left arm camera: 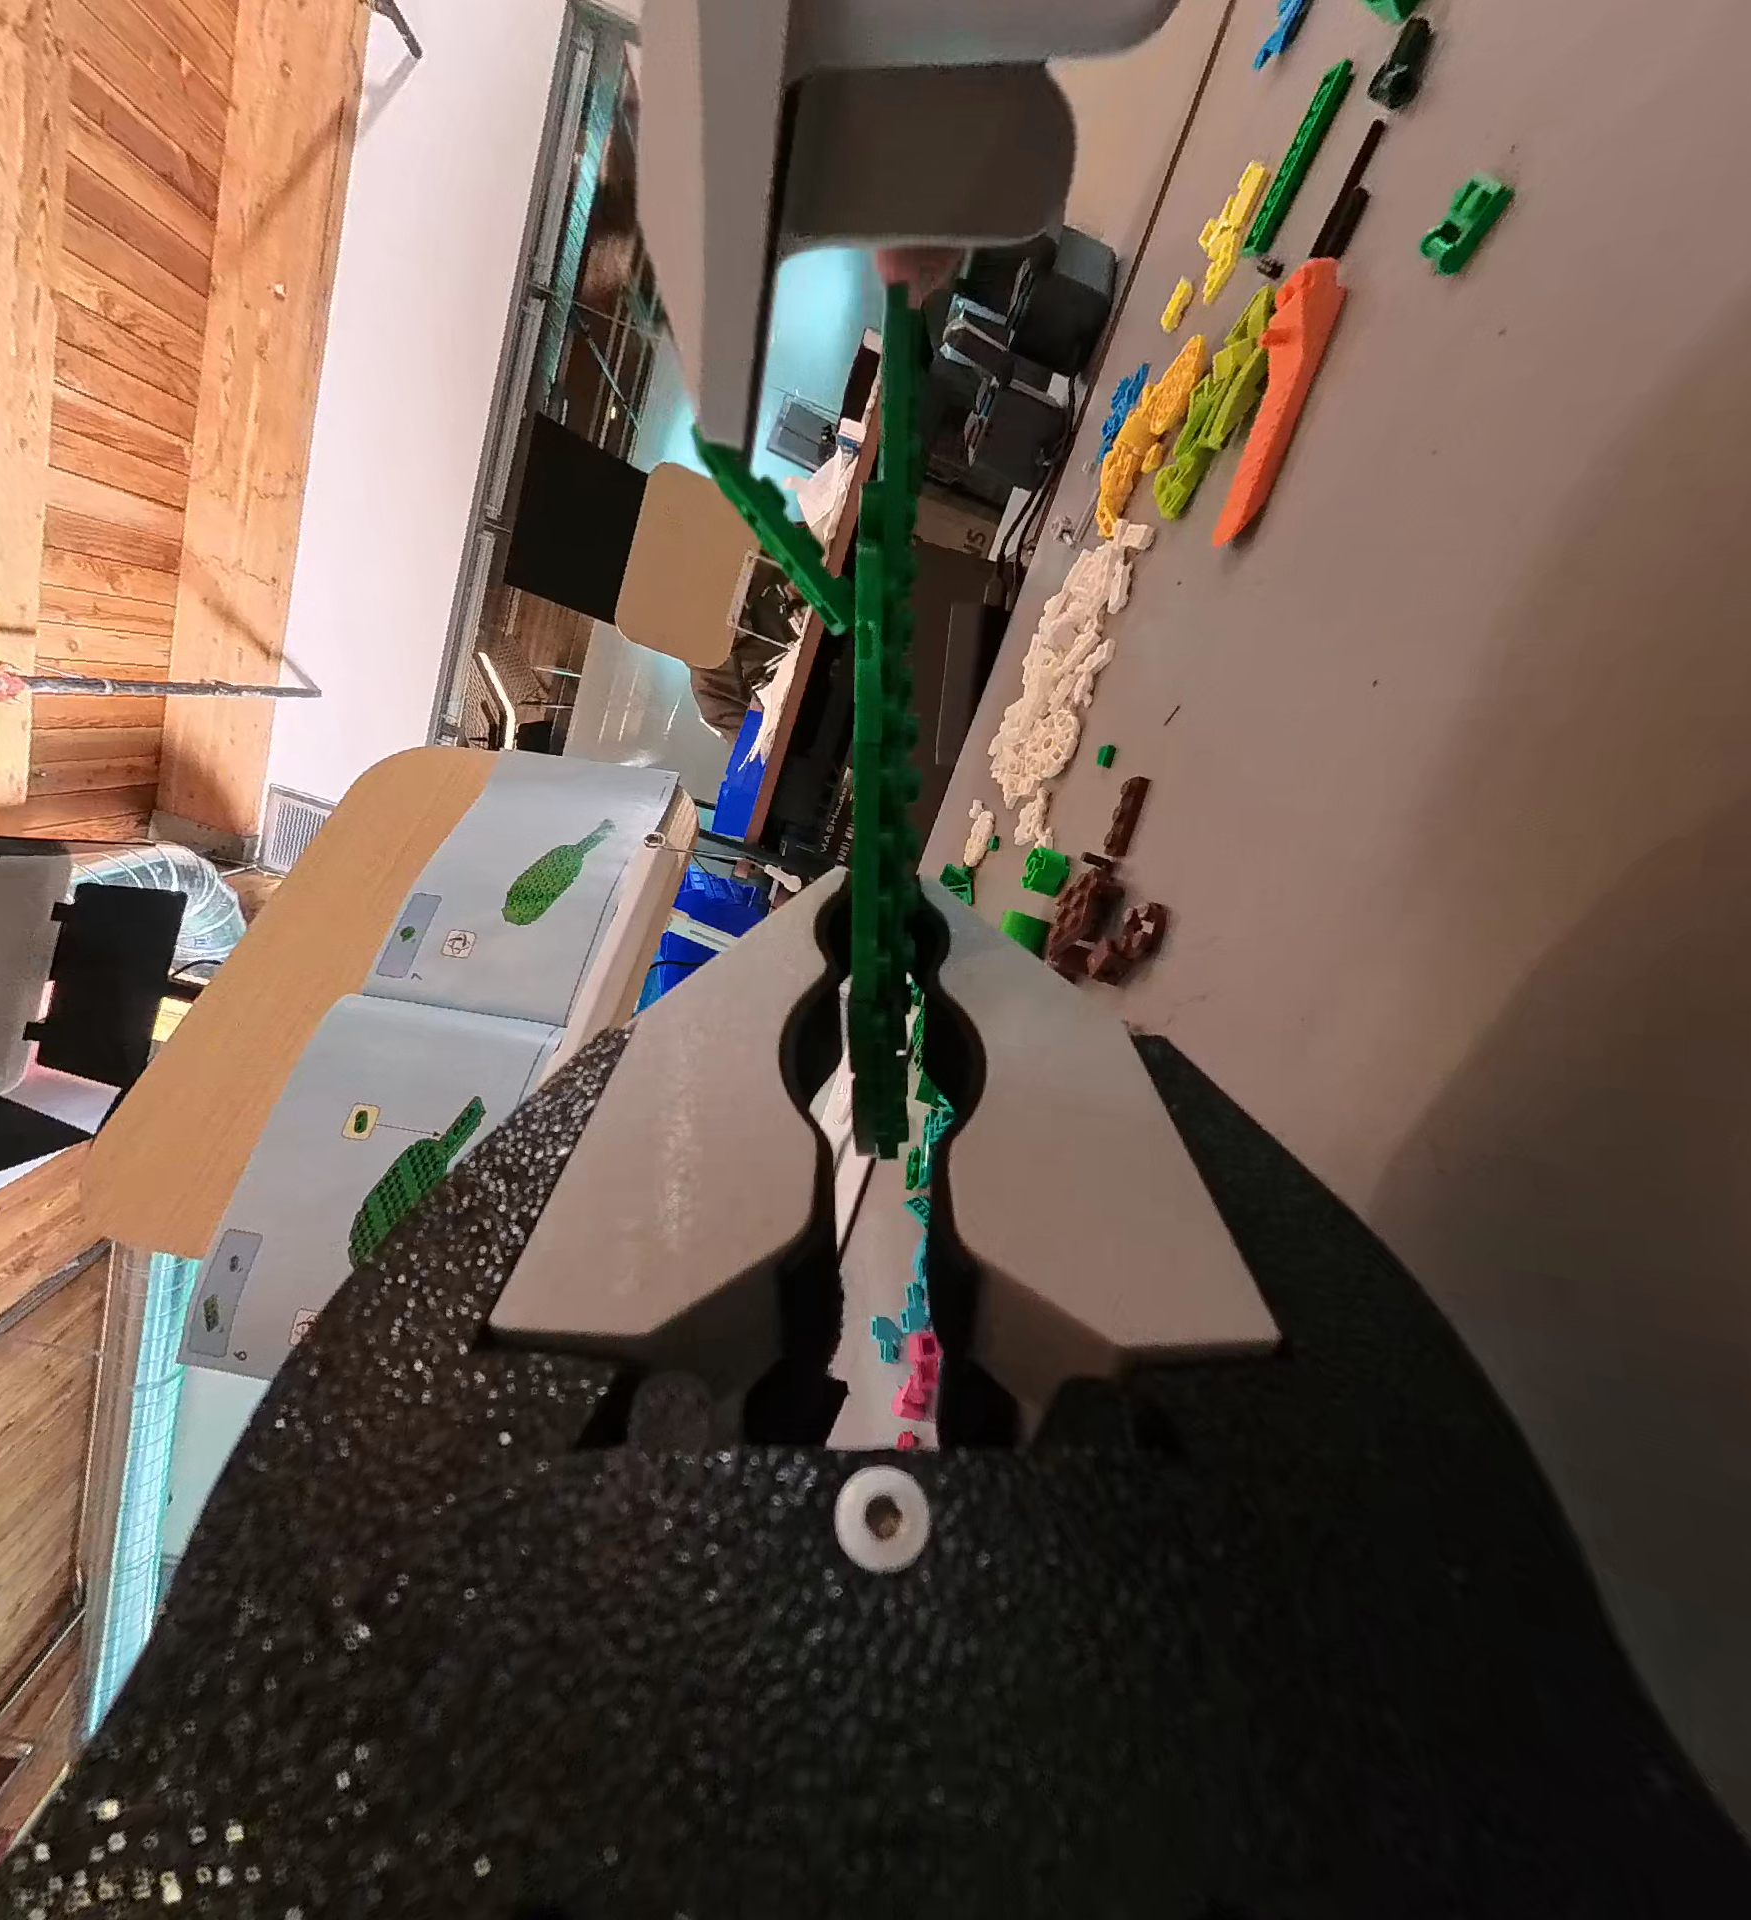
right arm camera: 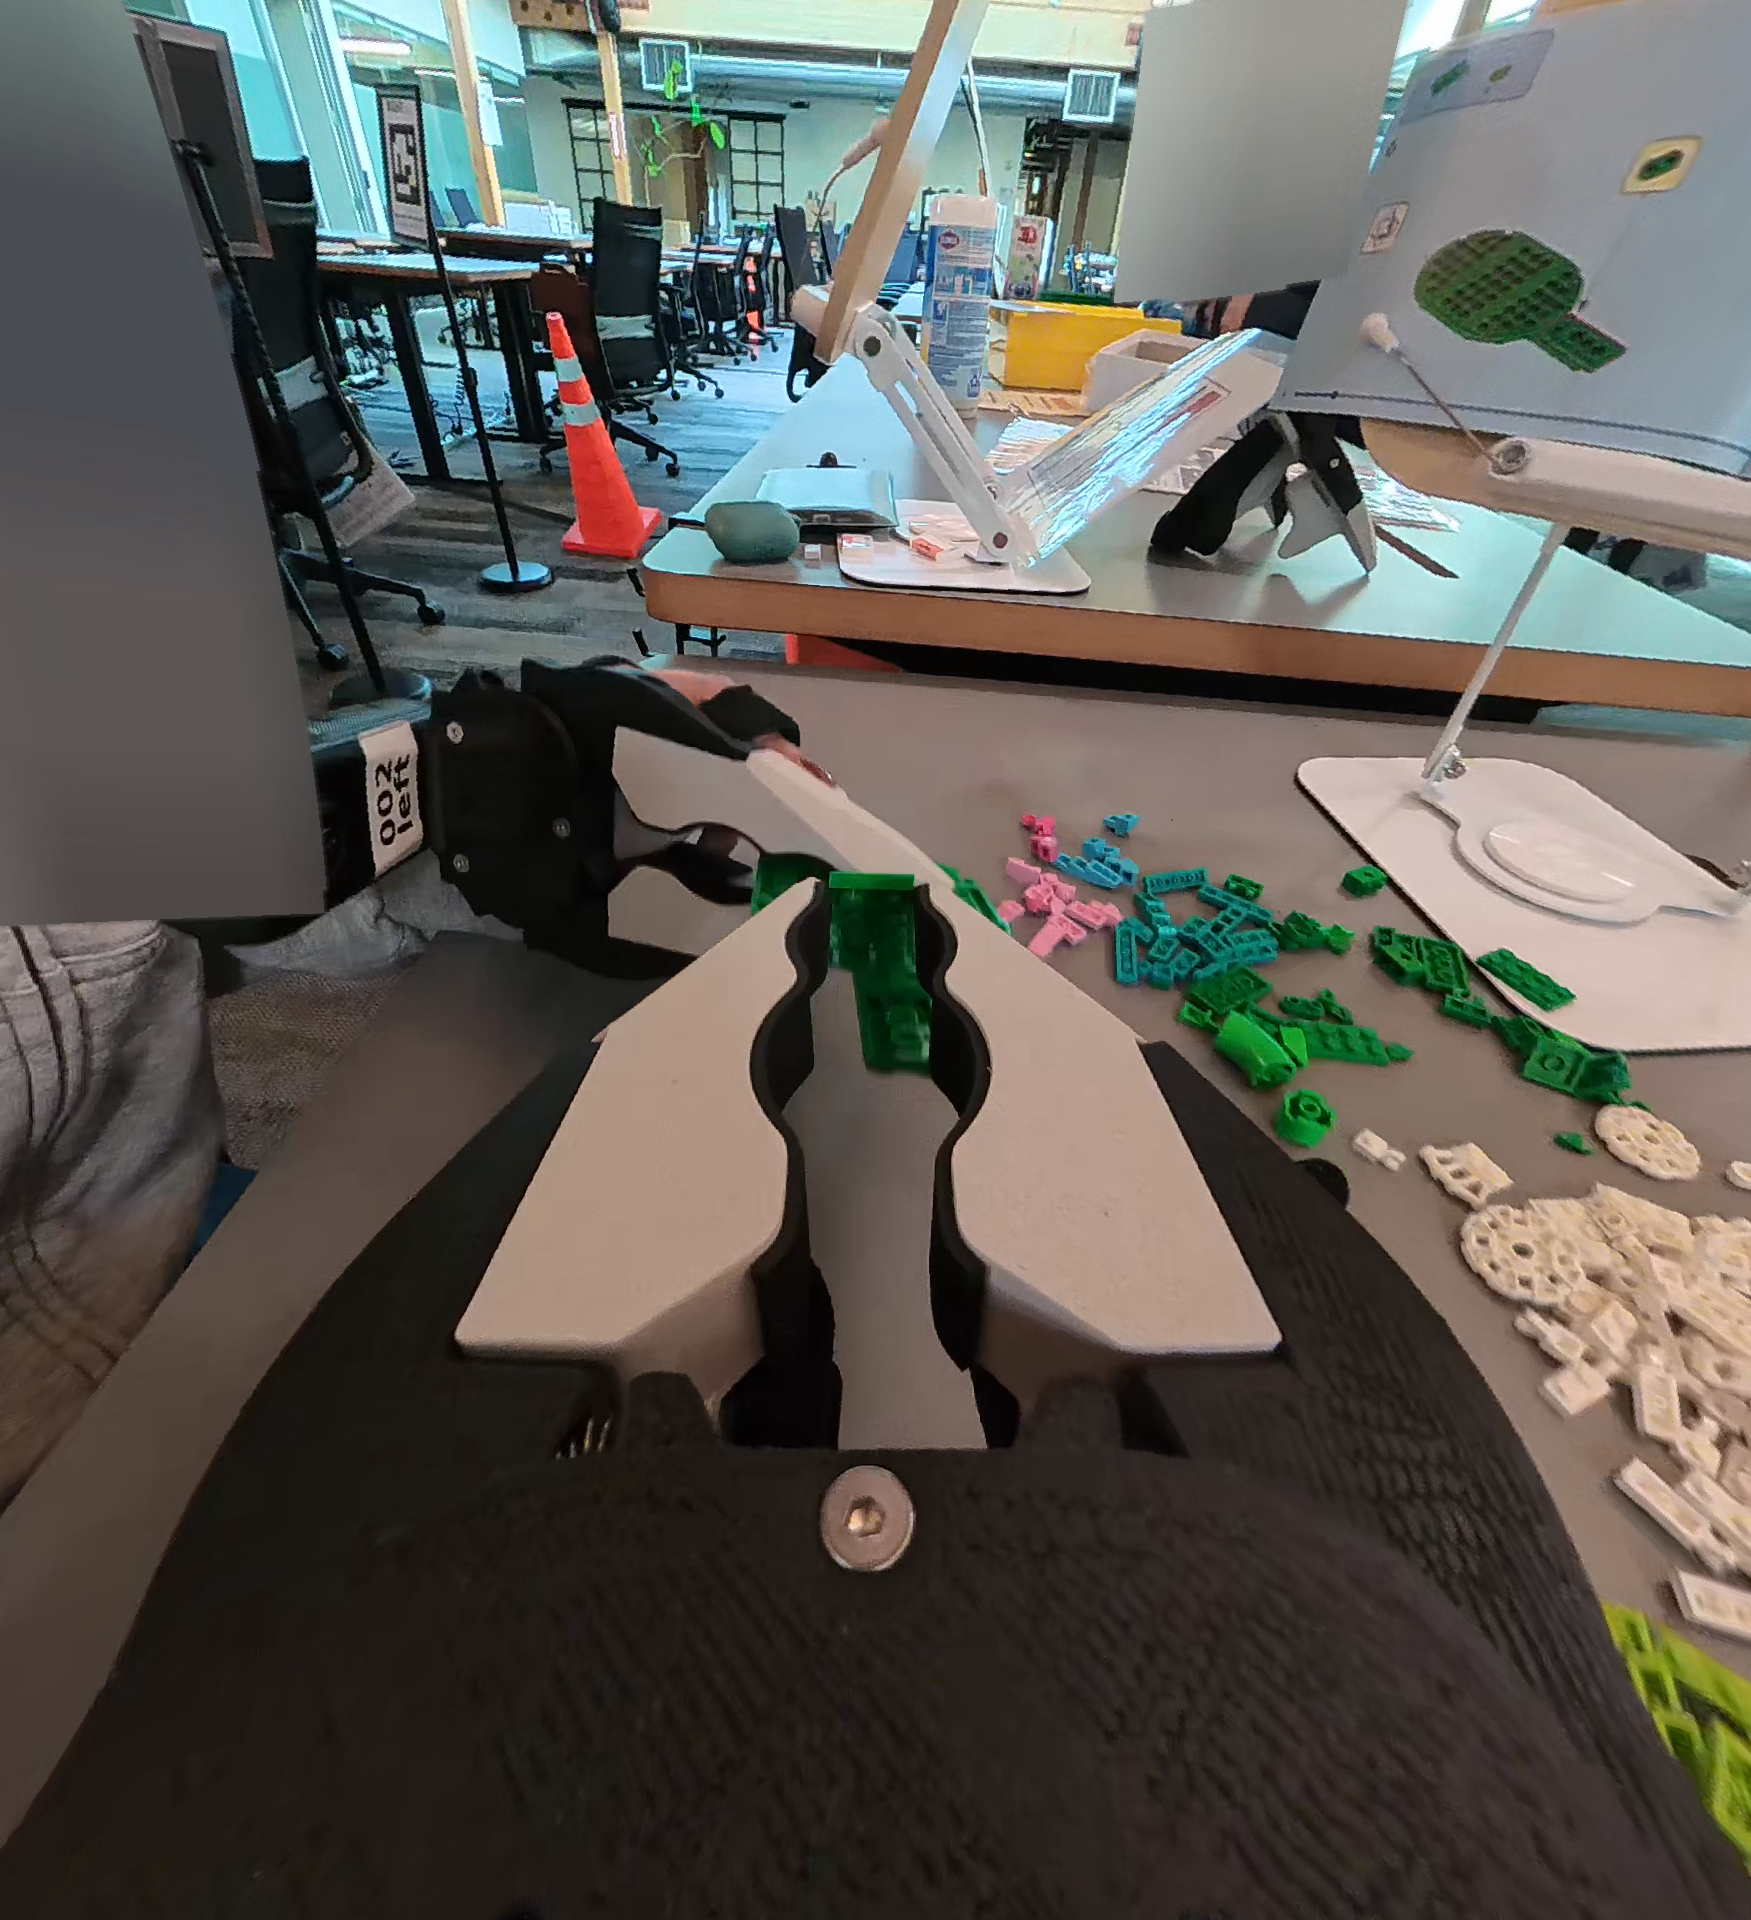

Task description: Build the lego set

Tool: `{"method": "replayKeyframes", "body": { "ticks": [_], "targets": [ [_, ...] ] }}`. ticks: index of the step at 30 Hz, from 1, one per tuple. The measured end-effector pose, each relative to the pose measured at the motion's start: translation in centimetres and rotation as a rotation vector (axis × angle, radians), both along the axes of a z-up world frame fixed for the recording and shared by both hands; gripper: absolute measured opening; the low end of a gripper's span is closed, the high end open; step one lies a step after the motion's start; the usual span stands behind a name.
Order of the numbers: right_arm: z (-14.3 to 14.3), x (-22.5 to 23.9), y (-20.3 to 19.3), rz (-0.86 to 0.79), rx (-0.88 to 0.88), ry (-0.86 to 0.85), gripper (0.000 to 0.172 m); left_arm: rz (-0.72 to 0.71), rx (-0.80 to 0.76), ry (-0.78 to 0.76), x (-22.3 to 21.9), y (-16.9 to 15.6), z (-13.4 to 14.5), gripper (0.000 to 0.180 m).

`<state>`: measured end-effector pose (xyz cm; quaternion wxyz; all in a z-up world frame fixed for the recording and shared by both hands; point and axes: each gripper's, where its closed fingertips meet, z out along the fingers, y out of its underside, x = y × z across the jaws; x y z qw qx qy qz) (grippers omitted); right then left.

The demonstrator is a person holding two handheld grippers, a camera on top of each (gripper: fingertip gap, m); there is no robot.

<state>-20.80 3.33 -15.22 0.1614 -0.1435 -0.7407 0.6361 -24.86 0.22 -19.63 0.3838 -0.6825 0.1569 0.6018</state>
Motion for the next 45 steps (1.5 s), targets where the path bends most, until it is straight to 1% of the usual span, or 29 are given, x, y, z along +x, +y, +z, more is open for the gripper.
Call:
{"method": "replayKeyframes", "body": {
  "ticks": [6,10,18,29,45],
  "targets": [
    [-0.3,0.7,1.3,-0.011,-0.060,0.011,0.014,-0.001,-0.005,0.005,0.0,0.0,-0.1,0.006],
    [-0.4,1.1,2.0,-0.012,-0.069,0.032,0.014,-0.007,-0.008,0.006,0.1,0.1,-0.1,0.006],
    [-0.6,1.4,3.2,0.007,-0.100,-0.009,0.014,-0.027,-0.011,0.012,0.5,0.3,-0.2,0.006],
    [-0.7,1.8,2.8,0.053,-0.141,-0.038,0.013,-0.053,0.032,0.016,0.9,0.3,0.5,0.006],
    [-0.5,2.1,2.8,0.057,-0.125,-0.024,0.016,-0.060,0.026,0.024,0.9,0.5,0.5,0.005]
  ]
}}
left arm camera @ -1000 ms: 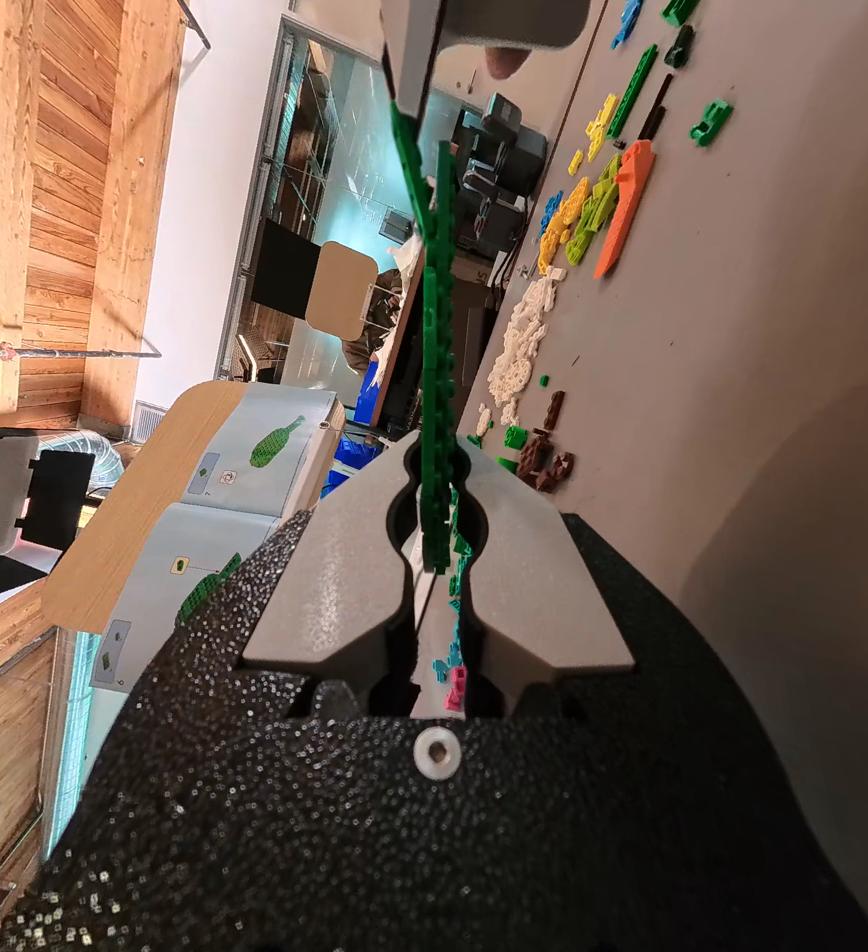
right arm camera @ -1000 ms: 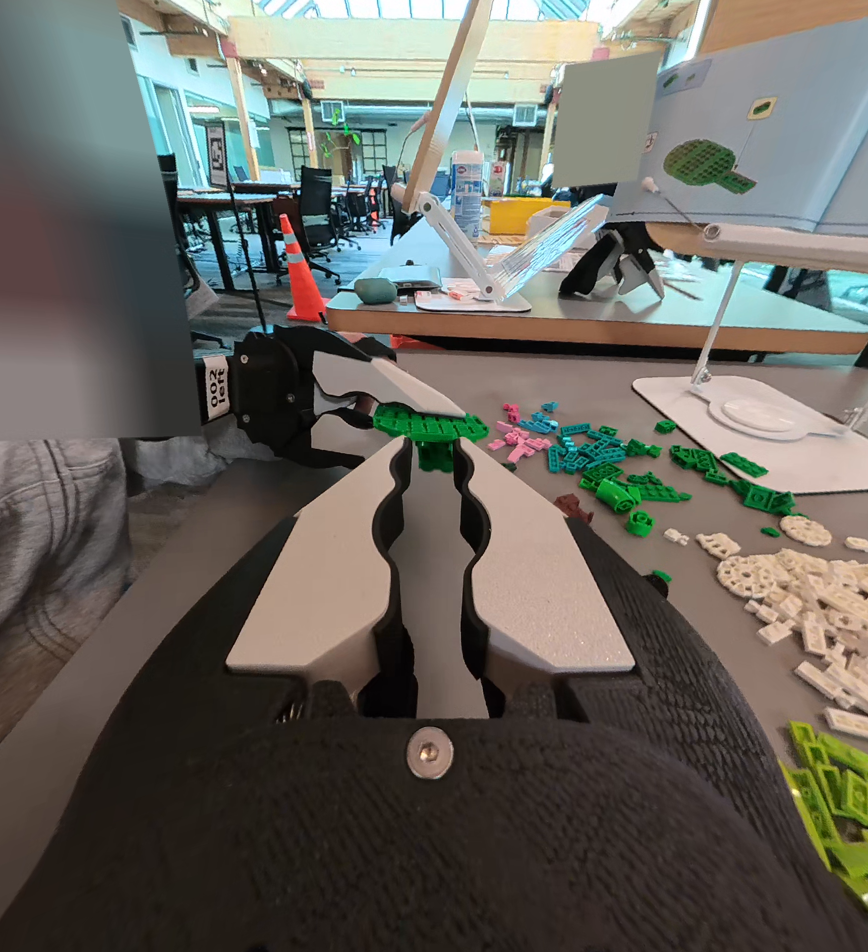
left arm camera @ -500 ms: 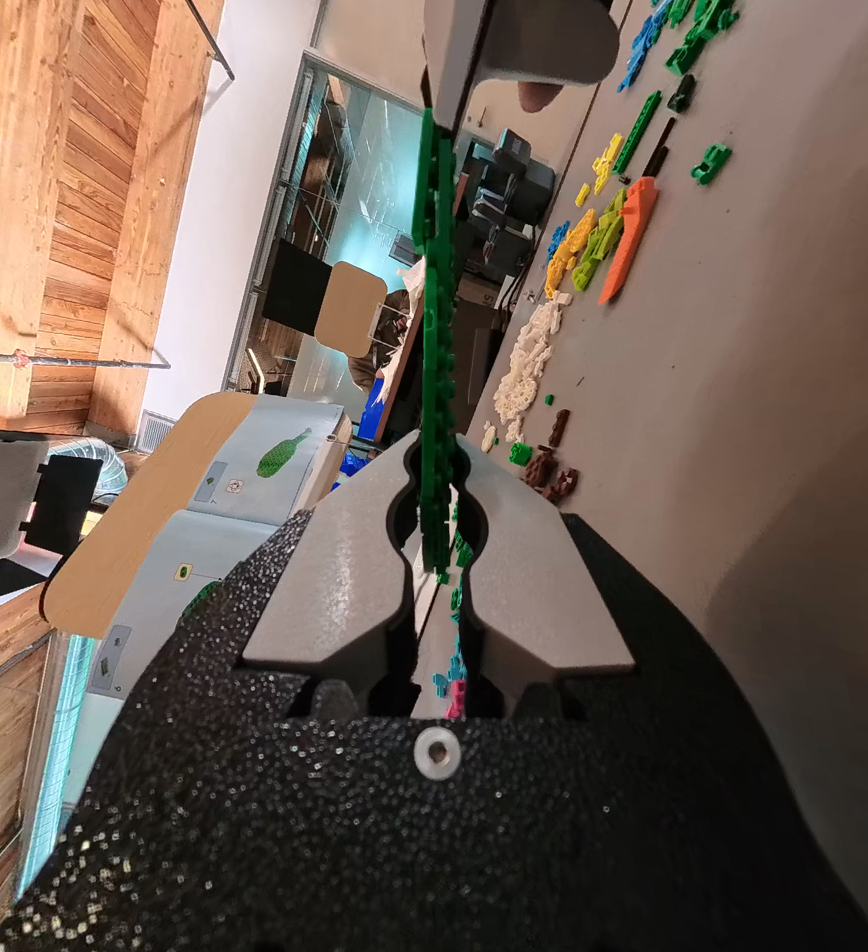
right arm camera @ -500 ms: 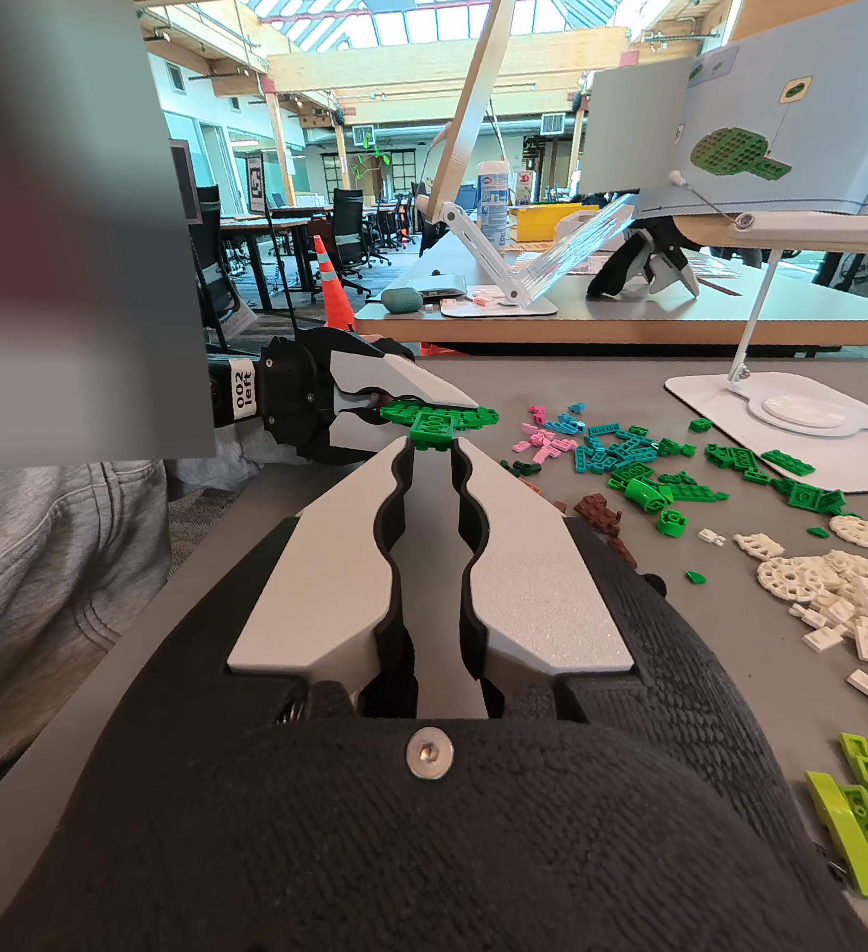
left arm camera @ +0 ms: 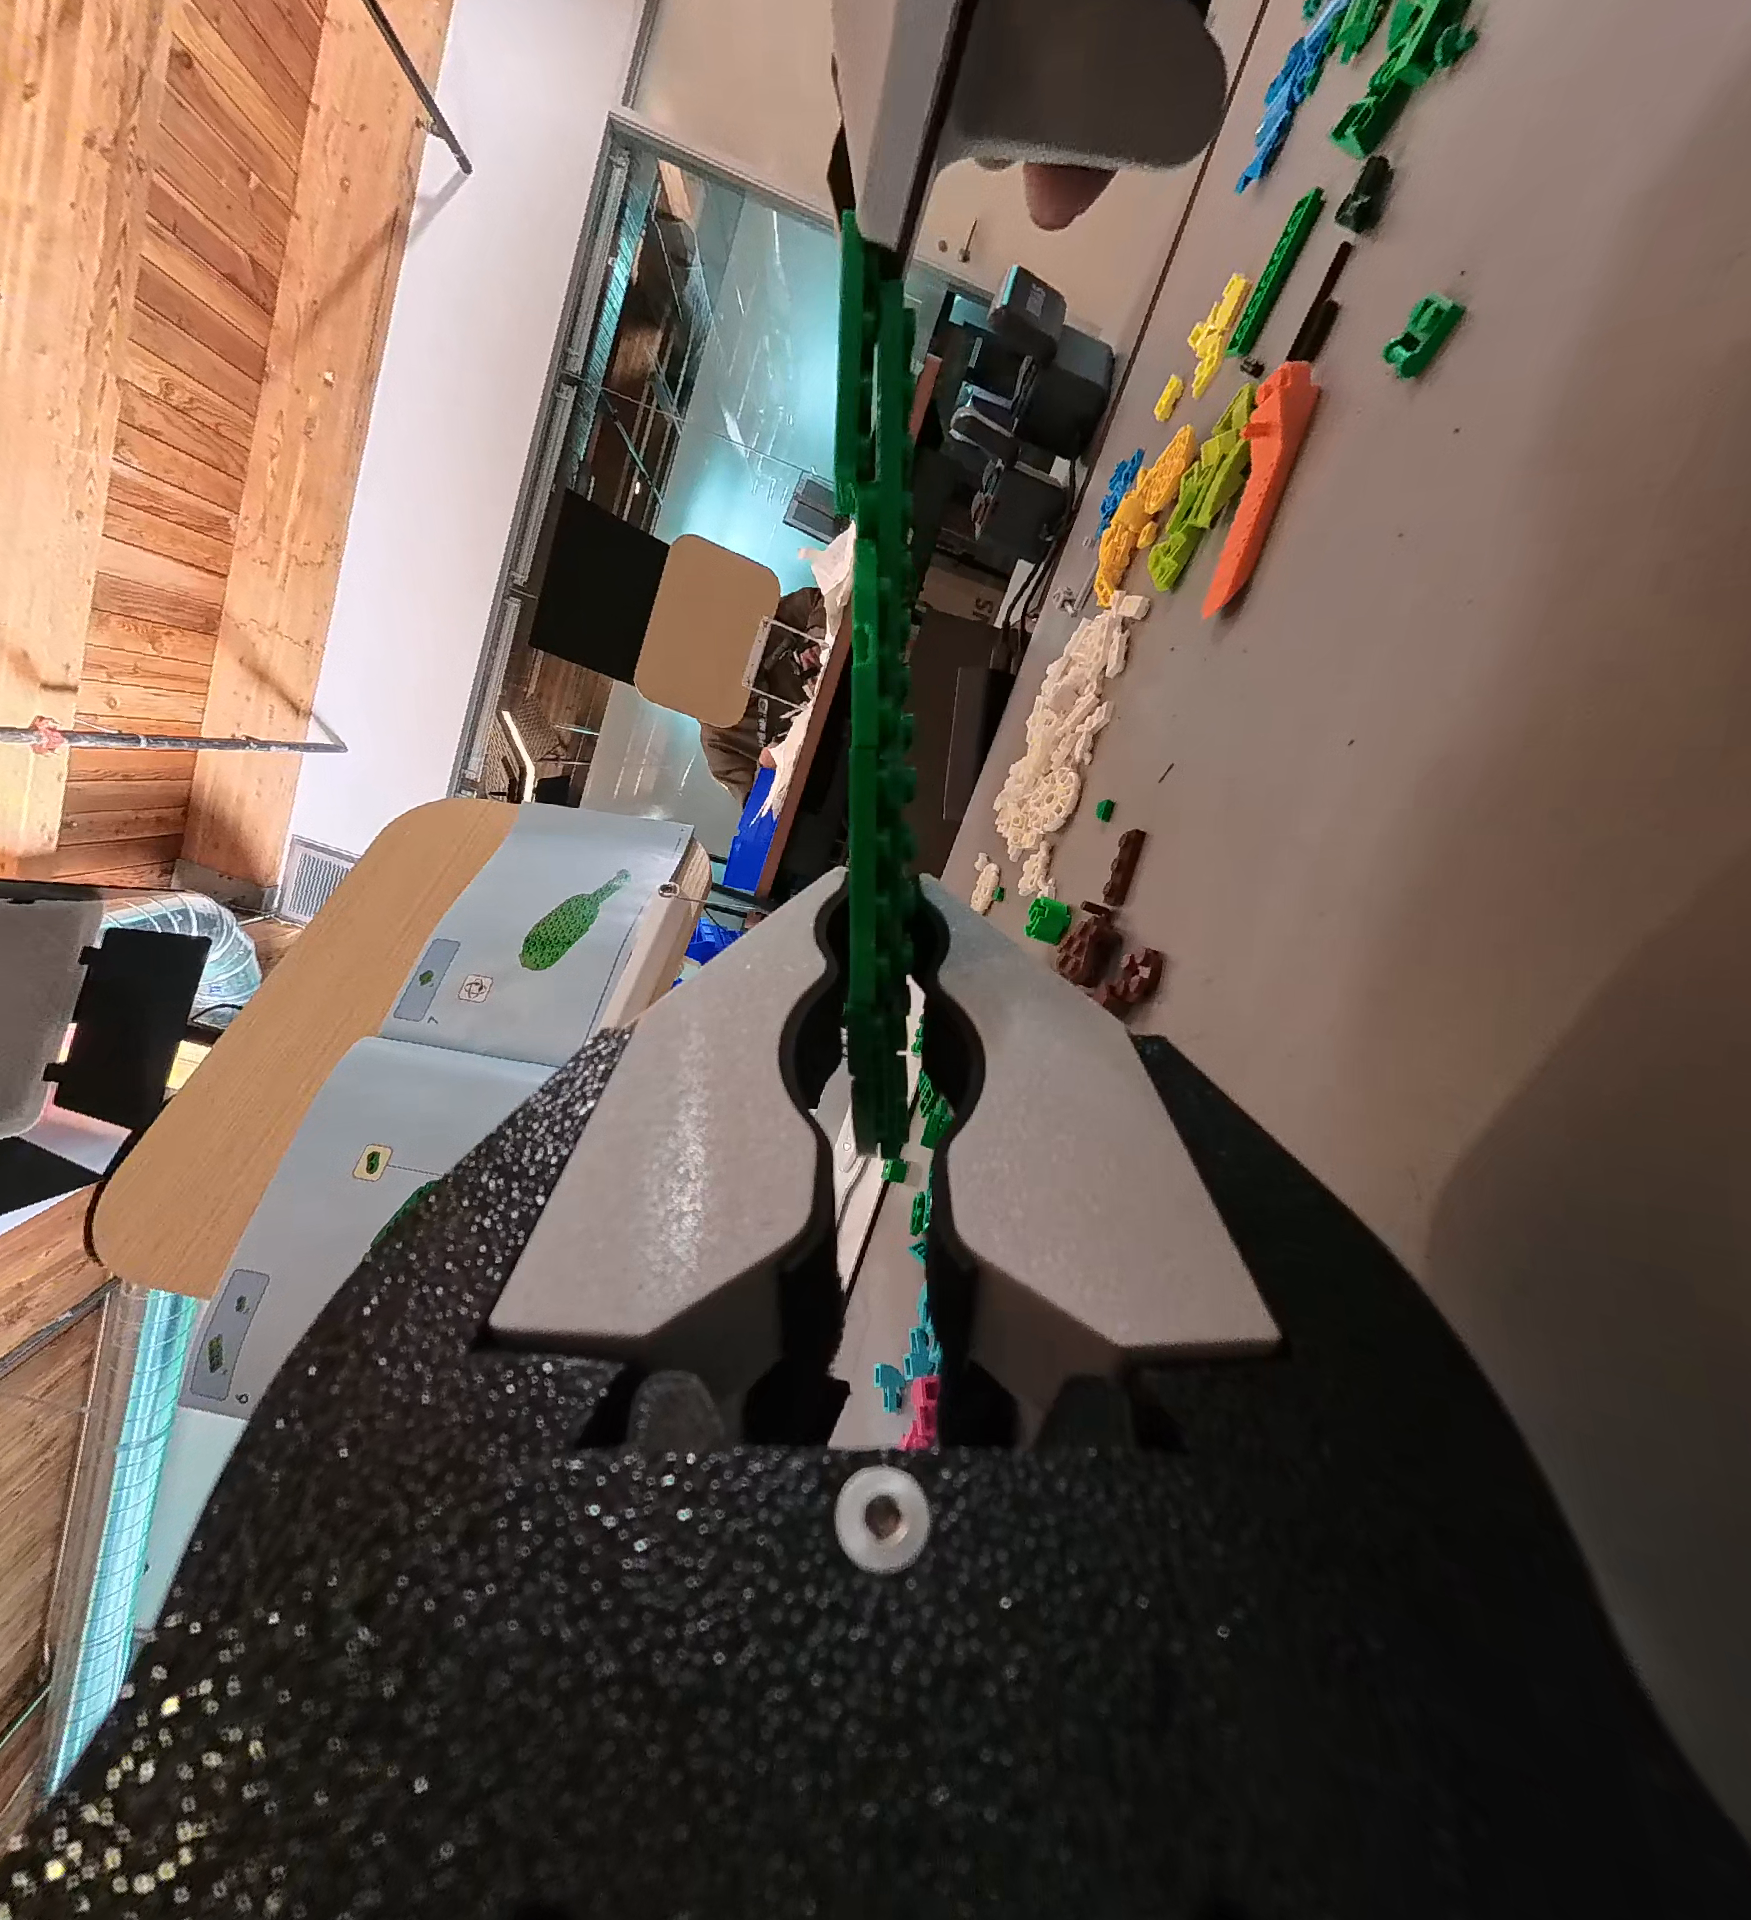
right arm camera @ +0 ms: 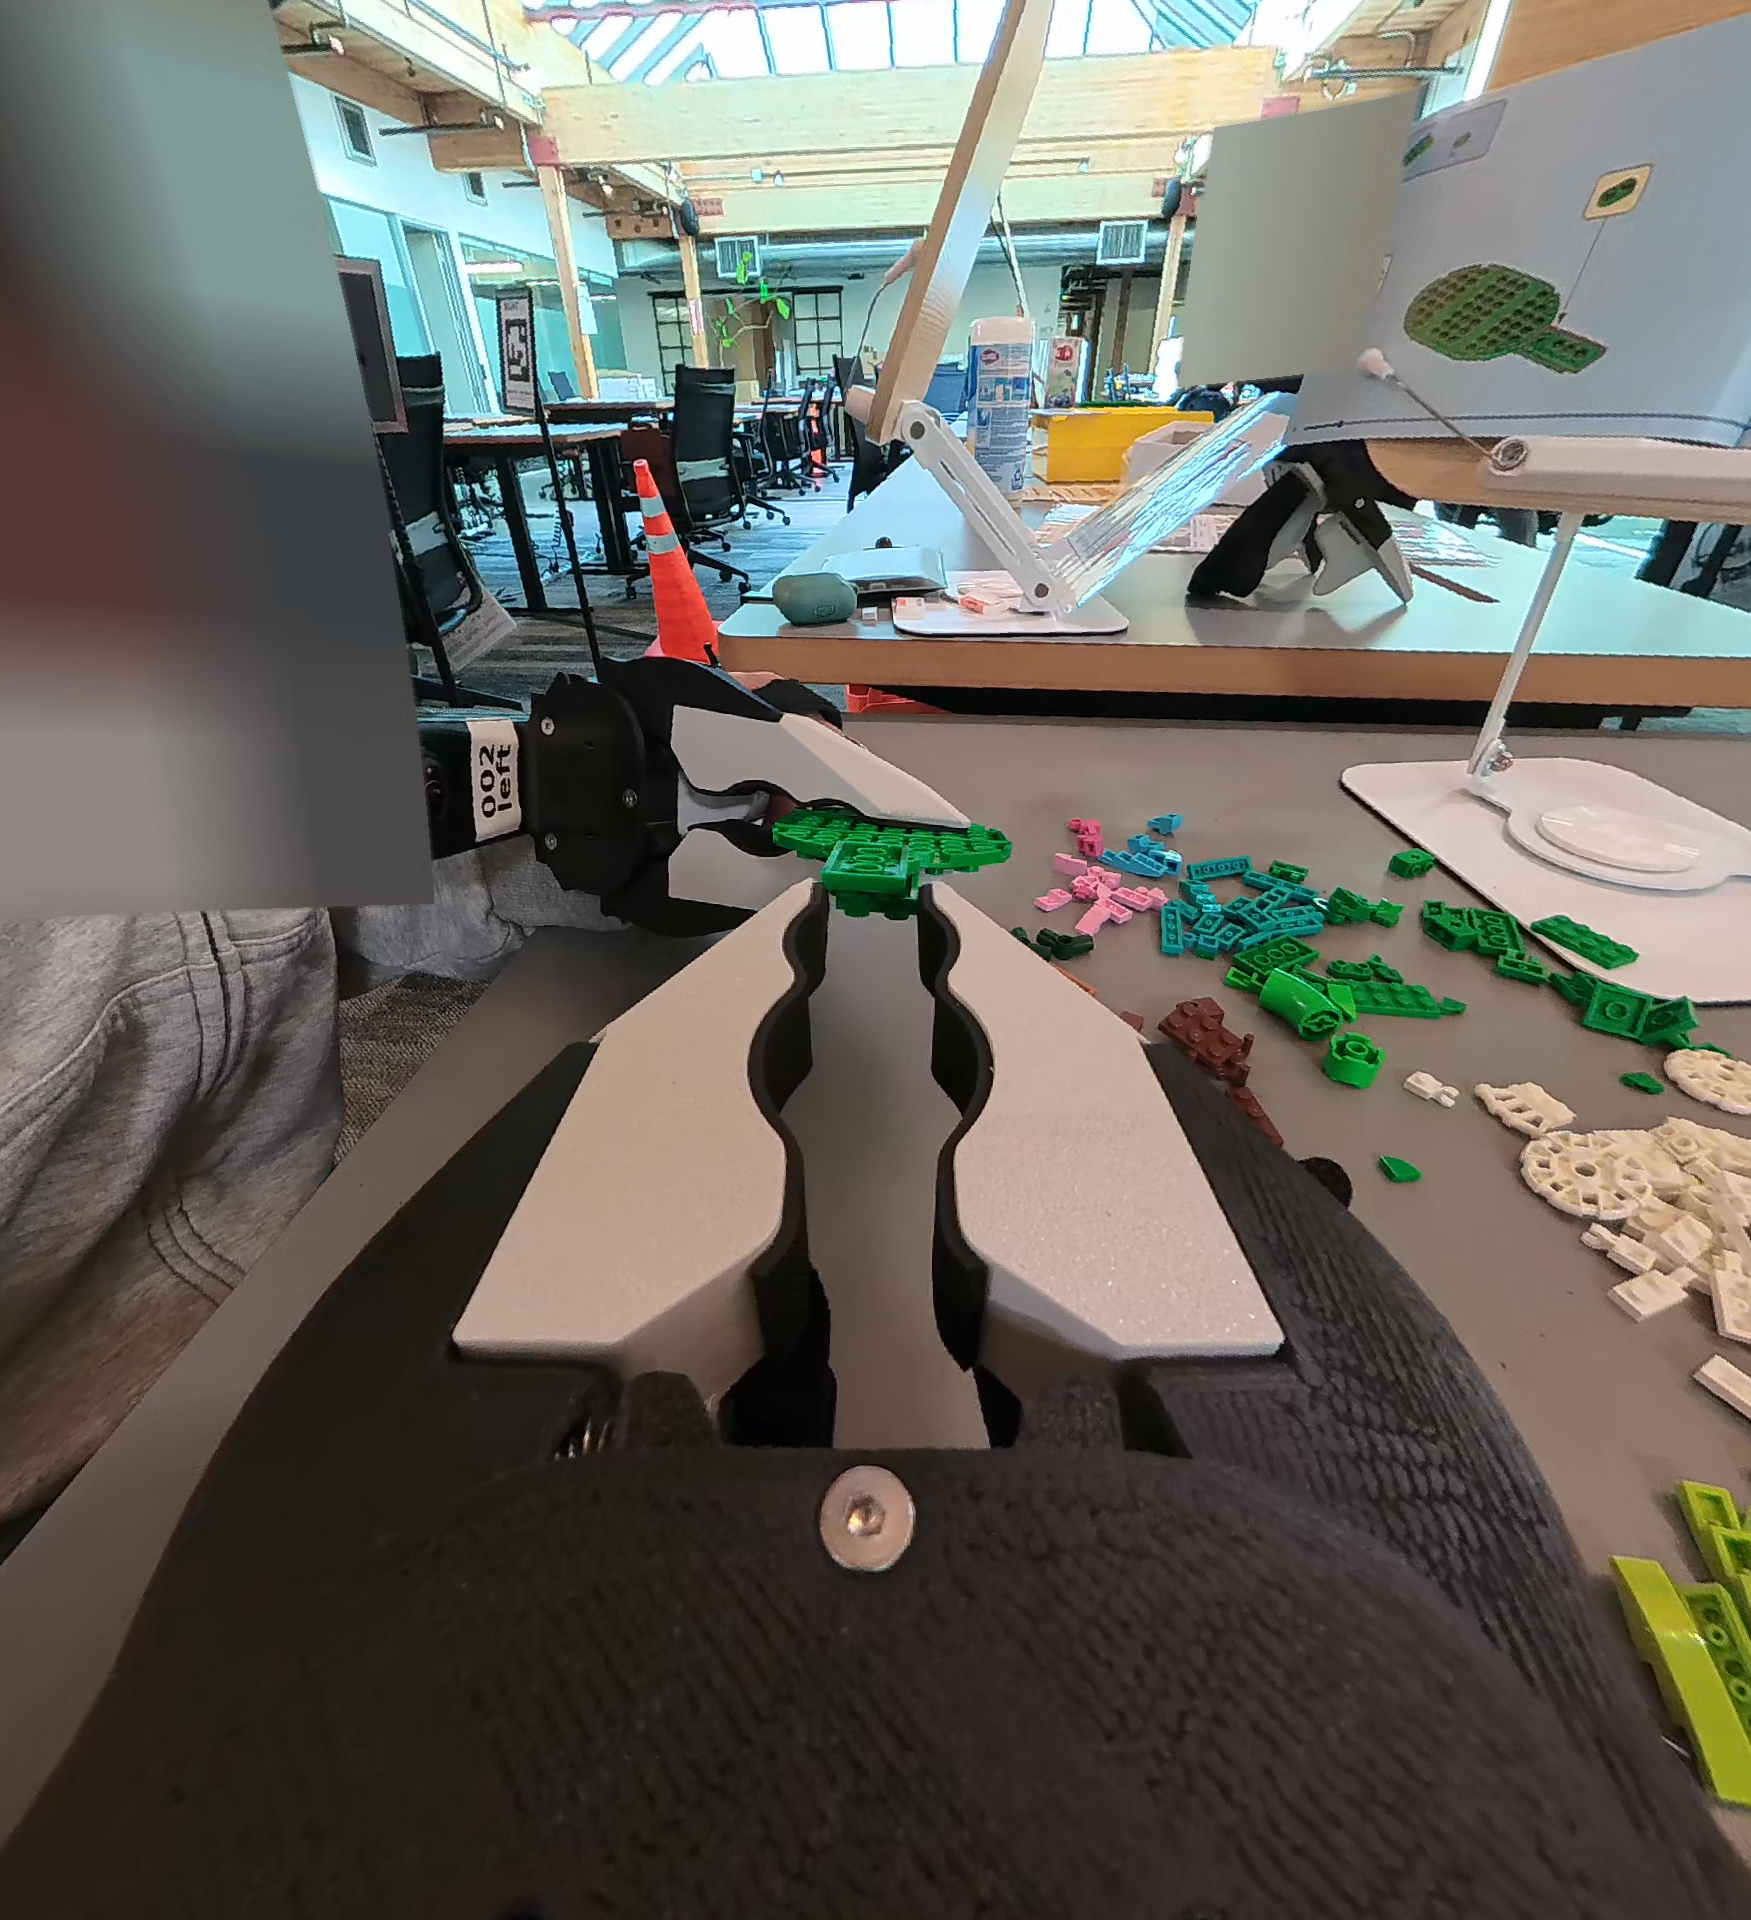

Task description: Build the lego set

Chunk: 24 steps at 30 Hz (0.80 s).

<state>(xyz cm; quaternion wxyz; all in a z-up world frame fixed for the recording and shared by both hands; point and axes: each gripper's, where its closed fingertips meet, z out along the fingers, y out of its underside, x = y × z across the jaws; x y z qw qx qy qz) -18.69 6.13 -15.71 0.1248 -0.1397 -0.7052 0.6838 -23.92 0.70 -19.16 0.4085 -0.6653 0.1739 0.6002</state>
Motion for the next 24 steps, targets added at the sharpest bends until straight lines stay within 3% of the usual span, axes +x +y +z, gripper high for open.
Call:
{"method": "replayKeyframes", "body": {
  "ticks": [7,10,13,16,20,24],
  "targets": [
    [0.1,-0.2,0.5,-0.050,0.049,0.031,0.035,0.003,-0.008,-0.005,-0.1,0.0,-0.2,0.005],
    [0.5,-1.0,0.9,-0.180,0.159,0.138,0.054,0.006,-0.014,-0.008,-0.2,0.1,-0.3,0.006],
    [0.6,-1.6,0.7,-0.385,0.547,0.486,0.064,0.013,-0.022,-0.012,-0.3,0.1,-0.4,0.006],
    [-1.3,-1.8,-0.1,-0.471,1.005,0.778,0.065,0.019,-0.026,-0.015,-0.4,0.0,-0.5,0.006],
    [-3.2,-2.3,-0.7,-0.518,1.260,0.941,0.063,0.023,-0.036,-0.014,-0.4,0.1,-0.7,0.006],
    [-3.2,-2.9,-0.7,-0.563,1.415,1.067,0.045,0.023,-0.050,-0.011,-0.4,0.2,-0.9,0.006]
  ]
}}
